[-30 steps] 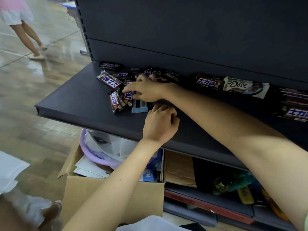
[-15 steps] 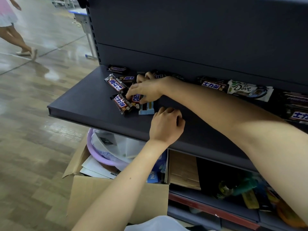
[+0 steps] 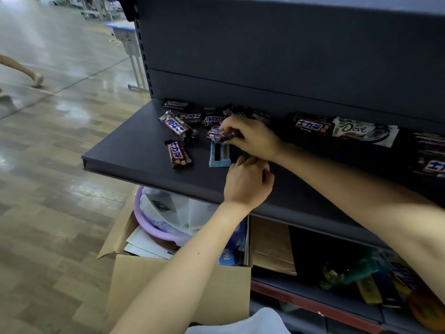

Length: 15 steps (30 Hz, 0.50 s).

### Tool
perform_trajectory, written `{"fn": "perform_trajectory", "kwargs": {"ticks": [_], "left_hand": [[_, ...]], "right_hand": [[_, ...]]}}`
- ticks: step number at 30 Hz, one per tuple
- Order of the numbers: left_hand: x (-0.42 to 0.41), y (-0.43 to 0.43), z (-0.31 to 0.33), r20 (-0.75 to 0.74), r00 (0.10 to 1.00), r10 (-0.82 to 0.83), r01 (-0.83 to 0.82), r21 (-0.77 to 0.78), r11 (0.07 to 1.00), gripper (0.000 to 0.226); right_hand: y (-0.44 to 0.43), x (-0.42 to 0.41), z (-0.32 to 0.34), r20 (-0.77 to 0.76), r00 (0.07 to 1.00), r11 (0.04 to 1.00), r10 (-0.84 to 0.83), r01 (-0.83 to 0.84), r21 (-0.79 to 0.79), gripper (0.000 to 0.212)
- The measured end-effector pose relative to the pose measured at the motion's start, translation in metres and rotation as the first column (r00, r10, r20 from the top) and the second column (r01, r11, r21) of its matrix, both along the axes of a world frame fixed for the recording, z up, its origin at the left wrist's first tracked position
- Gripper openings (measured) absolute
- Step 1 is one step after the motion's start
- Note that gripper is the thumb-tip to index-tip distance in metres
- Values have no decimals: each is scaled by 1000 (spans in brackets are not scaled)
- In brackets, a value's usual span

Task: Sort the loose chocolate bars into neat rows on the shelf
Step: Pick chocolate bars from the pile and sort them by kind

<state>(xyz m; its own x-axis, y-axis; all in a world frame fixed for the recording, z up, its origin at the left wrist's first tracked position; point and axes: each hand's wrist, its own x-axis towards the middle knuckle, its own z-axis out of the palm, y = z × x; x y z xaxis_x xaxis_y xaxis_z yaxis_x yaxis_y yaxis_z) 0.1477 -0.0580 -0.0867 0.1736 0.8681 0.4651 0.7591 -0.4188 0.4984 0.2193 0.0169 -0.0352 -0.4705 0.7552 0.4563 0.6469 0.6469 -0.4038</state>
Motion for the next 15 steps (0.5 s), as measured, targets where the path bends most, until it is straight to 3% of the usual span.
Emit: {"fn": "perform_trajectory", "kwargs": {"ticks": [3,5,8,10,12,14,15], "left_hand": [[-1,1,-2,-29,999,-16,16,7,1000,20],[-3,1,-2,-51,998,-42,42,-2,999,20],[-6,-1,4,2,994,-113,112,-57,992,21],[-6,-2,15,260,955,-139,193,-195,962,24],[-4,-5,31,637,769,-54,366,-370,854,34],[0,-7,41,805,589,66,514,-437,738,35],[3,-9,44,816,573,74,549,-449,705,30]], "right_hand": [[-9,24,7,-243,965,995,-101,104,2,26],[-21,46,10,-428,887,985,-175,160,-70,25],[-44,72,3,-497,856,969,-144,223,105,39],[-60,83,-4,-456,889,951,-43,176,255,31],[-72,92,-14,-382,923,915,33,126,383,33],[-81,97,-20,-287,956,901,61,71,427,34],[-85,97,-23,-245,968,902,56,56,427,34]]}}
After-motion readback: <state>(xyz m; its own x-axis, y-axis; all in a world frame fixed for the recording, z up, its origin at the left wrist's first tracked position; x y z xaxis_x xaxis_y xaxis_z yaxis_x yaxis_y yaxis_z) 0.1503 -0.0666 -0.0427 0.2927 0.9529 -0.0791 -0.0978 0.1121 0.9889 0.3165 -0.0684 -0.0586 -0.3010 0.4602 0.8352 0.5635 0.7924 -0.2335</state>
